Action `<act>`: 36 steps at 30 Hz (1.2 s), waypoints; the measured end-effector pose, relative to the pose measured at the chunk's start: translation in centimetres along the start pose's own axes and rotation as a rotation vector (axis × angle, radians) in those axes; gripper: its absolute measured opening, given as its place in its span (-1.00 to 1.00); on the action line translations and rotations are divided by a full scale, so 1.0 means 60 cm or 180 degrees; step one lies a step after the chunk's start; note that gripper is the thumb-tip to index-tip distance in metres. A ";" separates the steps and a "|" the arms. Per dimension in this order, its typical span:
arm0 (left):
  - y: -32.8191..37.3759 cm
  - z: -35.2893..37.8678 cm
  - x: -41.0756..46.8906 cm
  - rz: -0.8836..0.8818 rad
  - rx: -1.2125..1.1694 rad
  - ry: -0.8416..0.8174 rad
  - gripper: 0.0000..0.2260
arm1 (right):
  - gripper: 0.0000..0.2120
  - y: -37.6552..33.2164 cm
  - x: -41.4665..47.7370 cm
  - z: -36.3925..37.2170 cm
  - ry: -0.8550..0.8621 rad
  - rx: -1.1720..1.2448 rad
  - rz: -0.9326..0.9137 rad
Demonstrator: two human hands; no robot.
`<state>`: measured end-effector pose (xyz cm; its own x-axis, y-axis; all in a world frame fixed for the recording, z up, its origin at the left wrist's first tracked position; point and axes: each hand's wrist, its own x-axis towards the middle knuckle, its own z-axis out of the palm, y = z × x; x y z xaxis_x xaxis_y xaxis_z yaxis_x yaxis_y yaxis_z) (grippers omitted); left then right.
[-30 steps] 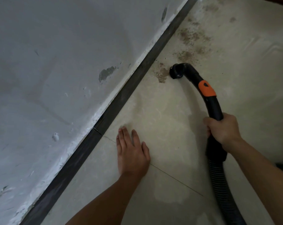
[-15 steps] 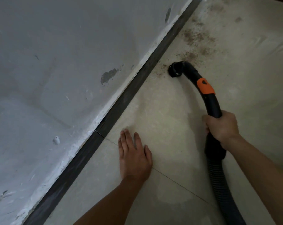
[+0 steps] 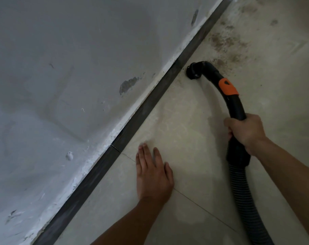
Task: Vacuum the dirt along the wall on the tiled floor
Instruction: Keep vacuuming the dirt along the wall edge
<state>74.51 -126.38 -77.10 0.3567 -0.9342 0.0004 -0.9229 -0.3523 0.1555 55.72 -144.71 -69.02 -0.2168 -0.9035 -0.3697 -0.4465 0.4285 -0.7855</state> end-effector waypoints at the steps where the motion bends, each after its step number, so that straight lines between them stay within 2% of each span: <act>1: -0.001 0.000 0.000 0.0009 -0.0008 0.0003 -0.46 | -0.91 -0.011 0.012 0.007 -0.0040 0.0072 0.0017; 4: -0.002 0.001 0.002 0.0029 -0.0035 -0.0030 -0.47 | -0.93 -0.027 0.029 0.026 -0.0163 0.0134 -0.0009; 9: -0.003 0.001 0.004 0.0032 -0.0035 -0.0079 -0.46 | -0.94 -0.012 -0.012 0.010 -0.0322 -0.0332 -0.0192; 13: -0.001 -0.001 0.004 0.0029 -0.0034 -0.0055 -0.47 | -0.88 0.019 -0.075 -0.011 -0.0448 -0.0707 -0.0341; 20: -0.004 -0.001 0.003 0.0009 -0.0065 -0.0105 -0.49 | -0.77 0.067 -0.175 0.008 -0.0580 -0.0729 -0.0384; 25: -0.008 -0.003 0.006 0.0019 -0.0125 -0.0141 -0.47 | -0.84 0.083 -0.199 -0.033 -0.0099 -0.0696 -0.0169; 31: -0.005 -0.009 0.002 0.0034 -0.0165 -0.0162 -0.46 | -0.83 0.166 -0.306 -0.101 0.0058 -0.1123 0.0101; 36: -0.004 -0.013 0.001 0.0030 -0.0181 -0.0219 -0.44 | -0.87 0.153 -0.248 -0.121 0.0399 -0.0986 0.0149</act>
<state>74.85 -126.34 -76.36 0.3354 -0.9398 -0.0653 -0.9157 -0.3415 0.2117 48.51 -127.30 -67.13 -0.3397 -0.8834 -0.3227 -0.6719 0.4681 -0.5740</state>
